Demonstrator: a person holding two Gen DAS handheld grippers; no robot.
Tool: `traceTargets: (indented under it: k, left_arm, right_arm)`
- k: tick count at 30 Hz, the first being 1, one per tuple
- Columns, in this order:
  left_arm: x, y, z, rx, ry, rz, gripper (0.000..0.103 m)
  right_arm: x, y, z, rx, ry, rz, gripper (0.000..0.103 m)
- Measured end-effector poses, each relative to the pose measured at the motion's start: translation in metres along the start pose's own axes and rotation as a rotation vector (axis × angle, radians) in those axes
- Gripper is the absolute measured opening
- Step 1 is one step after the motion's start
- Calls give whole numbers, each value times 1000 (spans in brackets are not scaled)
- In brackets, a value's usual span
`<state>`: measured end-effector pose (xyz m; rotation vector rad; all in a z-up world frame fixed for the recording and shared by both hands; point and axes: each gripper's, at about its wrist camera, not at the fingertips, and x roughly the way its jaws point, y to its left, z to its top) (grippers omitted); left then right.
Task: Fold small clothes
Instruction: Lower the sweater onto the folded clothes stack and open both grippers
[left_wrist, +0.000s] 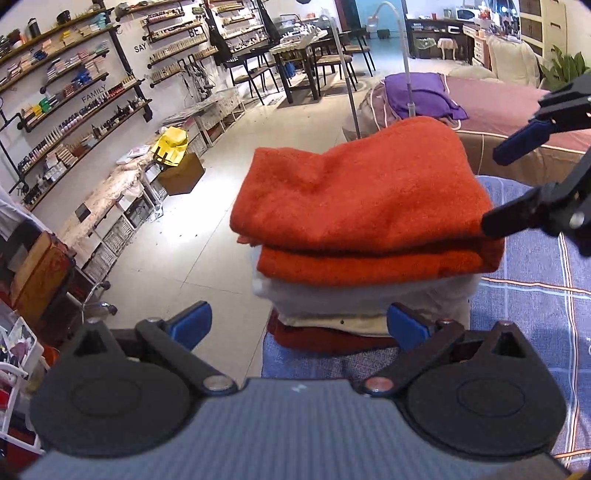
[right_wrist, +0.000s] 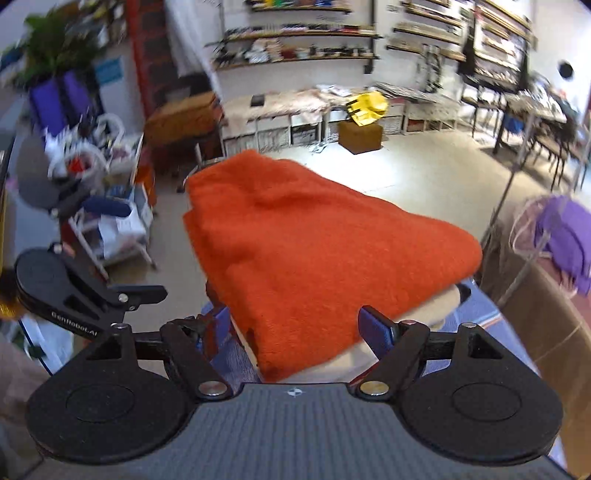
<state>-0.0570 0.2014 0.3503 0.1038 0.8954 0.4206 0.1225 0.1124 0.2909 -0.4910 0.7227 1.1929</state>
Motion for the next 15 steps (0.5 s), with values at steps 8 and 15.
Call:
traceTargets:
  k: [8, 15]
  left_arm:
    - [25, 17, 10, 5, 74, -42, 103]
    - [29, 23, 11, 18, 47, -18, 103]
  right_arm:
    - [18, -1, 18, -75, 105, -79, 103]
    - [22, 1, 14, -96, 144, -112, 103]
